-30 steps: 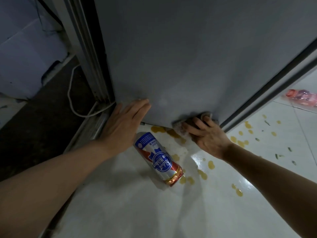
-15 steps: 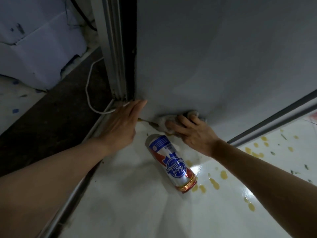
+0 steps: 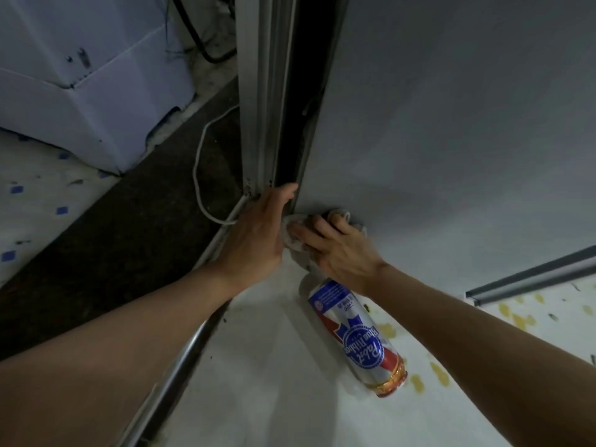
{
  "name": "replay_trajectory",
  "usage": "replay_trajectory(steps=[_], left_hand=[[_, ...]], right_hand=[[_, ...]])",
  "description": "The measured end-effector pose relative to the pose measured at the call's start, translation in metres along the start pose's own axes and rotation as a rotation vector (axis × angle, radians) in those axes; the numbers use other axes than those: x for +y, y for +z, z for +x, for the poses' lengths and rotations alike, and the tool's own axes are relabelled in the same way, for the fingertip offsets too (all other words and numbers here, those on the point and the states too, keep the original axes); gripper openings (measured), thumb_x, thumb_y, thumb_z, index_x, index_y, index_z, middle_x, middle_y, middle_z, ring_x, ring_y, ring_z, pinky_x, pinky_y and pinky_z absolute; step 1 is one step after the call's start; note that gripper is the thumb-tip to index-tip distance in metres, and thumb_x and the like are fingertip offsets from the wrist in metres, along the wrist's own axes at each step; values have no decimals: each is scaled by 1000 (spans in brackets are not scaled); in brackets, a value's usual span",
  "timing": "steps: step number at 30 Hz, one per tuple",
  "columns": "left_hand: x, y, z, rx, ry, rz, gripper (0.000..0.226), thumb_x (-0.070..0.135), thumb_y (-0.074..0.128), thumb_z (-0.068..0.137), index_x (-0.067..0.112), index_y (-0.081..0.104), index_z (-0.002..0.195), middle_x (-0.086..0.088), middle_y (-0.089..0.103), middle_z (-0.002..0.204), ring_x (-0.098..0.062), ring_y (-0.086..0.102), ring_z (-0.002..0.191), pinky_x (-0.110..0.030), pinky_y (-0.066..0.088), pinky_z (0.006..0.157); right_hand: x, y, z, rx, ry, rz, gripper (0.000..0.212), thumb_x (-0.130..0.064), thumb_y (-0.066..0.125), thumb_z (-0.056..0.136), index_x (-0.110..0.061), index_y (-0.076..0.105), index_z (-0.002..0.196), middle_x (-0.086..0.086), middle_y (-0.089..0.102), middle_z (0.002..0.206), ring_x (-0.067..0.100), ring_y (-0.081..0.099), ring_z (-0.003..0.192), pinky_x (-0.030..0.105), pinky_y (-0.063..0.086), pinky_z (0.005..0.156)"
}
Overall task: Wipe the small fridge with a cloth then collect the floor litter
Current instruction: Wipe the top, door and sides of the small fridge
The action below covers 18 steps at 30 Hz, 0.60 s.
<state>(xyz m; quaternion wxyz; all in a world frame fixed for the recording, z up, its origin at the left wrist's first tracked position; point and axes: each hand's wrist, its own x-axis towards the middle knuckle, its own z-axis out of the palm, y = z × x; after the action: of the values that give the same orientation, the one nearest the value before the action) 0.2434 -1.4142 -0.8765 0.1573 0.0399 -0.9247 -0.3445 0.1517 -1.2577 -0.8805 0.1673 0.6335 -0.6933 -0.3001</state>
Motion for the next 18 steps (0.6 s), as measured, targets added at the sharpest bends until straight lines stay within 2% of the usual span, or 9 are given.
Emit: replay_trajectory(steps=[2, 5, 7, 9, 11, 14, 16, 18], left_hand=[[-5, -6, 1, 60, -39, -34, 66, -11, 51, 81, 7, 29, 141, -11, 41, 139, -17, 42, 129, -21, 33, 104], [-13, -12, -4, 82, -94, -41, 69, -12, 52, 80, 9, 29, 141, -10, 41, 139, -17, 44, 126, -19, 34, 99], [-16, -13, -8, 71, -115, -36, 70, -12, 50, 79, 10, 29, 141, -10, 41, 140, -17, 46, 124, -17, 35, 97], [-17, -12, -13, 34, -137, -38, 69, -12, 47, 80, 11, 28, 142, -9, 40, 141, -17, 46, 125, -17, 35, 97], [-17, -9, -16, -17, -159, -38, 71, -12, 44, 81, 13, 24, 144, -7, 37, 144, -16, 41, 129, -21, 34, 103], [-16, -5, -16, -85, -200, -48, 74, -11, 46, 82, 18, 21, 145, -5, 32, 148, -15, 37, 133, -24, 33, 106], [-15, -4, -14, -101, -233, -65, 77, -11, 48, 82, 22, 20, 145, -3, 30, 149, -13, 37, 132, -19, 32, 102], [-13, -2, -12, -116, -249, -92, 77, -12, 48, 82, 22, 19, 145, -2, 30, 149, -12, 36, 133, -17, 29, 101]], right_hand=[[-3, -9, 24, 17, -12, 13, 29, -34, 55, 82, -35, 68, 108, -8, 43, 145, 20, 48, 123, 35, 37, 99], [-8, -12, 52, -55, -19, 21, 38, -25, 48, 89, -22, 57, 126, 4, 28, 152, 27, 30, 135, 37, 29, 107], [-7, -11, 58, -75, -31, 0, 39, -21, 49, 89, -19, 56, 127, 6, 26, 152, 31, 26, 137, 39, 25, 110], [-4, -11, 51, -74, -67, -2, 37, -21, 51, 88, -21, 58, 124, 4, 27, 152, 30, 27, 137, 38, 25, 110], [-3, -10, 42, -99, -106, -23, 38, -25, 60, 82, -28, 61, 120, -2, 34, 149, 26, 33, 135, 35, 31, 108], [-1, -9, 20, -120, -14, 51, 48, -27, 77, 69, -39, 64, 113, -9, 45, 142, 19, 43, 130, 30, 39, 103], [-5, 4, -3, -213, -16, 58, 55, -15, 75, 70, -32, 60, 120, -3, 29, 151, 28, 30, 137, 40, 31, 109], [-5, 7, -20, -263, -3, 28, 56, -14, 71, 74, -28, 56, 126, 0, 17, 155, 32, 22, 139, 44, 26, 111]])
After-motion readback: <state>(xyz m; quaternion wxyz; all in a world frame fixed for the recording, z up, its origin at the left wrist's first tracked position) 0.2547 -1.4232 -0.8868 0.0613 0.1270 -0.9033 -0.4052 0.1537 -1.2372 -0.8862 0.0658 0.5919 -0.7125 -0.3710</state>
